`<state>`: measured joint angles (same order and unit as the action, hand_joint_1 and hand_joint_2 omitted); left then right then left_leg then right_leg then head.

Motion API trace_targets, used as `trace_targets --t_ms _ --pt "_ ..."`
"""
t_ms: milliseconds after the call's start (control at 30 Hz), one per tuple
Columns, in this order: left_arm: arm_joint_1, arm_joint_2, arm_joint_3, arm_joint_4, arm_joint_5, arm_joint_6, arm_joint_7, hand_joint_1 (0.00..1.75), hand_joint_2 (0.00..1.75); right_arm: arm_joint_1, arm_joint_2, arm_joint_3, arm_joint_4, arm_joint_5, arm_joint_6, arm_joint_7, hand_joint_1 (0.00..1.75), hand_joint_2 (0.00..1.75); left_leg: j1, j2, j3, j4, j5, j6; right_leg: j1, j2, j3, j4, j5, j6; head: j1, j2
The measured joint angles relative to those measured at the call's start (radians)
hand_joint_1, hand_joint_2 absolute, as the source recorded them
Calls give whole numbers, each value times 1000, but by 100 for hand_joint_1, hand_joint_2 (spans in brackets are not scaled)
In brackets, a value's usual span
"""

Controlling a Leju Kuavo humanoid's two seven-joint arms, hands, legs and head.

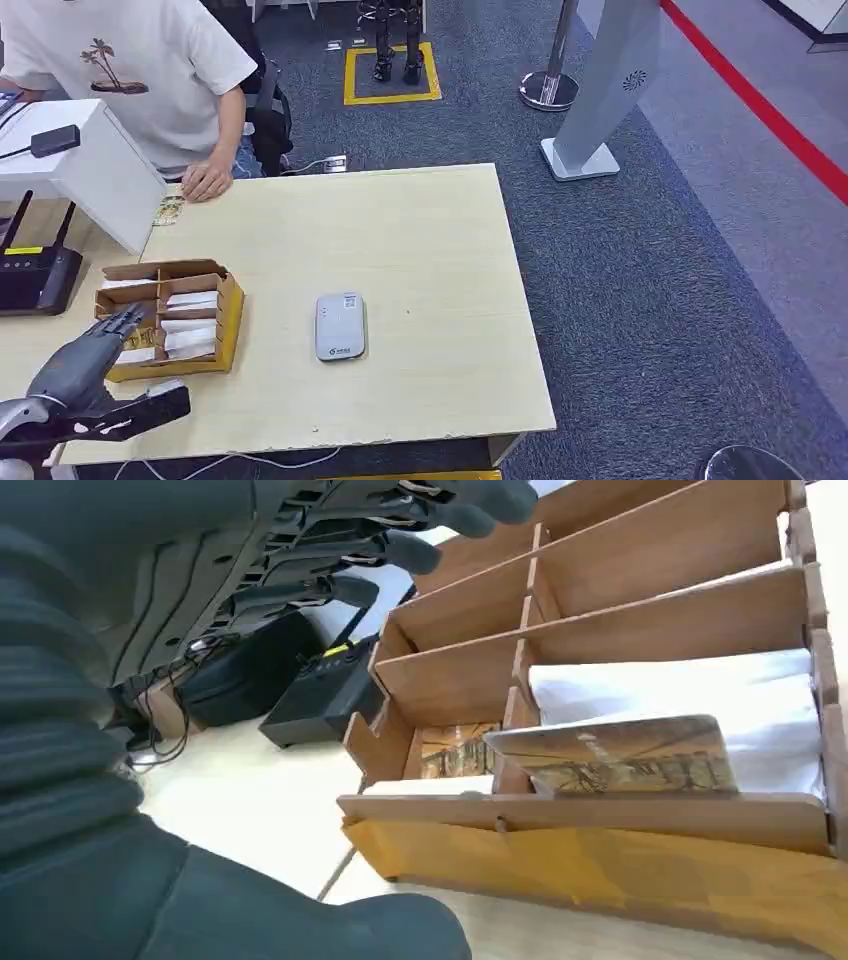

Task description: Pass the card to the sensor for recognition and then transmit it.

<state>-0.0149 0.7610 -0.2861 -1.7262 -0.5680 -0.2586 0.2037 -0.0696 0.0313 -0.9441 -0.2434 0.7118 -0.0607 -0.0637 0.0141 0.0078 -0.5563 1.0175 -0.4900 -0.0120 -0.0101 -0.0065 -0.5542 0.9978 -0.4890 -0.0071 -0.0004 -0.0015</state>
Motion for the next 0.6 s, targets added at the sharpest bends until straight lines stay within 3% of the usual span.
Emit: trace_targets --t_ms 600 --pt "27 -10 -6 7 11 5 -3 0 175 -2 0 -2 0 15 5 0 0 0 0 0 0 0 0 0 0 0 0 0 0 0 0 0"
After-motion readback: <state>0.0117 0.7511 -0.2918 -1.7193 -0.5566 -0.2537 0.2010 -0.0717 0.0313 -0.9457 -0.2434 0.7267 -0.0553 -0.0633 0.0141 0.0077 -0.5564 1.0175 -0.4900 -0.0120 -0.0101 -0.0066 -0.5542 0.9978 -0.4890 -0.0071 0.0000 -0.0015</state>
